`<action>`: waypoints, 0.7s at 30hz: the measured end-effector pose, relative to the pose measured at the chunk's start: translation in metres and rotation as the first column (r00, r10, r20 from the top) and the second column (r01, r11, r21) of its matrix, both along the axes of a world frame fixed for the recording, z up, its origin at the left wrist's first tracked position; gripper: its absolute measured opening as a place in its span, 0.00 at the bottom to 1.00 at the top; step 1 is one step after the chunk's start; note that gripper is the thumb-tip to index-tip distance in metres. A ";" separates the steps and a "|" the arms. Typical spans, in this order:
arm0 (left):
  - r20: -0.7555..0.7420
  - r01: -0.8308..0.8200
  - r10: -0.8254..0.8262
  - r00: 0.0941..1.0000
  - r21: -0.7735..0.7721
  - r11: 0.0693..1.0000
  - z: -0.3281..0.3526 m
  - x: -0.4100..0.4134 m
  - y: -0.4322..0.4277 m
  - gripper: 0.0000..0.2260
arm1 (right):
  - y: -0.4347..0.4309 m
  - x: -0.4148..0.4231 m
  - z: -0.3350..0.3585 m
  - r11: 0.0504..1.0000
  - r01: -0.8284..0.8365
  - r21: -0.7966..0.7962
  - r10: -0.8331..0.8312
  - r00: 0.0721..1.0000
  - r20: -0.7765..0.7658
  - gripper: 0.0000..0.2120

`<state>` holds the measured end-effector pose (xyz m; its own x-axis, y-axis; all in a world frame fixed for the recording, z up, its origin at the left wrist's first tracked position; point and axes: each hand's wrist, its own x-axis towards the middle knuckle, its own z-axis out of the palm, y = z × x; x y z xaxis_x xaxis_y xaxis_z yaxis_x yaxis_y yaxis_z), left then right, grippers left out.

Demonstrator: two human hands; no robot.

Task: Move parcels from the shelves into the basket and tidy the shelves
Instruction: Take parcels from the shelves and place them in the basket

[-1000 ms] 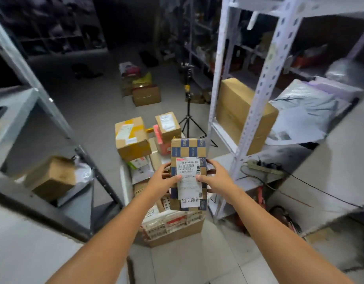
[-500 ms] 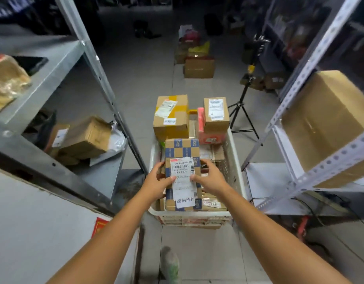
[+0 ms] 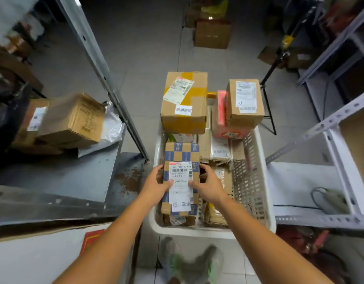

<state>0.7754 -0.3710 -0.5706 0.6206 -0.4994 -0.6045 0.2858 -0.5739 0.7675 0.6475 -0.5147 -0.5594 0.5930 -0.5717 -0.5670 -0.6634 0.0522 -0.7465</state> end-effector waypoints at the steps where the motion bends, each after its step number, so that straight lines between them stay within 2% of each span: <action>1: 0.005 -0.006 0.006 1.000 0.010 1.000 -0.006 0.003 -0.002 0.28 | -0.002 0.004 -0.007 1.000 0.000 0.006 0.000 1.000 -0.007 0.32; 8: 0.045 0.001 -0.002 0.999 0.006 1.000 -0.030 0.016 -0.020 0.30 | -0.025 0.022 -0.044 0.999 0.001 0.042 -0.001 1.000 -0.004 0.34; 14: 0.051 -0.001 -0.001 0.999 0.038 0.999 -0.025 0.020 -0.023 0.30 | -0.036 0.022 -0.044 0.997 -0.049 0.065 0.049 0.999 -0.006 0.36; 21: 0.050 -0.064 0.062 0.997 0.035 0.997 -0.017 0.017 -0.030 0.30 | -0.041 0.028 -0.042 0.993 -0.121 0.016 0.121 0.993 -0.011 0.39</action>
<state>0.7921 -0.4007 -0.5875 0.6795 -0.4360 -0.5901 0.2851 -0.5841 0.7600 0.6756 -0.5556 -0.6016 0.6508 -0.4874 -0.5822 -0.6741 -0.0182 -0.7384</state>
